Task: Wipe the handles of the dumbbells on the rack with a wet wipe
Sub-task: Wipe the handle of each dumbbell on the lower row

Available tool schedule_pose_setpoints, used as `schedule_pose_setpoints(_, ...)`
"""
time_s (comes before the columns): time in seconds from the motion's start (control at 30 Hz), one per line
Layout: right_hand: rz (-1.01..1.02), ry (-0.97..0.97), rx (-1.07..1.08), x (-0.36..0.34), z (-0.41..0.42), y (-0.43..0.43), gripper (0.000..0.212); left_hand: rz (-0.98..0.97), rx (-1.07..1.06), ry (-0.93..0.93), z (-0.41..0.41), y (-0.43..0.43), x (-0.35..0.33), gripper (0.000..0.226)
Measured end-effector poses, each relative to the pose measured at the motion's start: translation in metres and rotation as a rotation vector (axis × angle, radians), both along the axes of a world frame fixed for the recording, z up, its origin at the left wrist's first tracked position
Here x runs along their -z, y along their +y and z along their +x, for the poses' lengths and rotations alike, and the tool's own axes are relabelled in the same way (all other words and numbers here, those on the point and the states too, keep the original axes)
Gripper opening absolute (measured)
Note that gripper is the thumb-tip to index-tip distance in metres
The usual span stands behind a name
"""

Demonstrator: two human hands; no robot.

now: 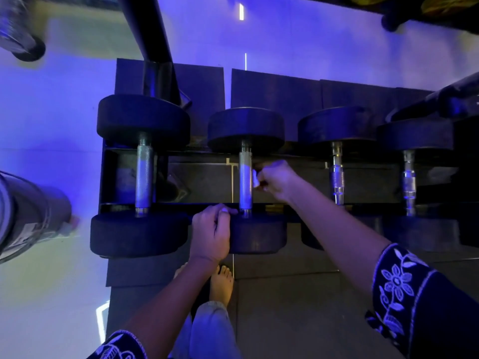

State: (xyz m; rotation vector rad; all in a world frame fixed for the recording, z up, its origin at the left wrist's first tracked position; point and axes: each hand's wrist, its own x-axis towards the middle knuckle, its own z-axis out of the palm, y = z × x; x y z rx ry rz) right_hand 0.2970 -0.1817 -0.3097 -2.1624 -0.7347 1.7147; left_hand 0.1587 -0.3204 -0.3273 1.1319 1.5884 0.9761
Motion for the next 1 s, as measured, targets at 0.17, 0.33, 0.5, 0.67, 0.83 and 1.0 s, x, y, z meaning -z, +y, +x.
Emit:
schedule_pose_setpoints(0.17, -0.095, 0.047, -0.184, -0.013, 0.016, -0.036, 0.027, 0.007, -0.007, 0.015, -0.001, 0.002, 0.001, 0.038)
schedule_pose_setpoints(0.33, -0.014, 0.016, 0.062, -0.014, 0.009, -0.026, 0.023, -0.022, 0.015, 0.041, 0.001, 0.002, -0.001, 0.036)
schedule_pose_setpoints(0.5, 0.116, -0.025, 0.132, -0.015, -0.002, -0.025, 0.021, -0.023, 0.013, 0.034, -0.001, 0.003, 0.0, 0.04)
schedule_pose_setpoints(0.67, 0.0, -0.111, -0.165, -0.021, 0.007, -0.048, 0.018, -0.018, 0.001, 0.041, 0.0, 0.003, 0.0, 0.035)
schedule_pose_setpoints(0.83, 0.05, 0.019, 0.236, -0.011, -0.002, -0.005, 0.029, -0.022, 0.006, 0.036, 0.001, 0.003, 0.0, 0.036)
schedule_pose_setpoints(1.0, -0.002, 0.06, 0.21, -0.001, -0.016, -0.012, 0.036, -0.023, 0.014, 0.028, 0.0, 0.001, 0.0, 0.036)
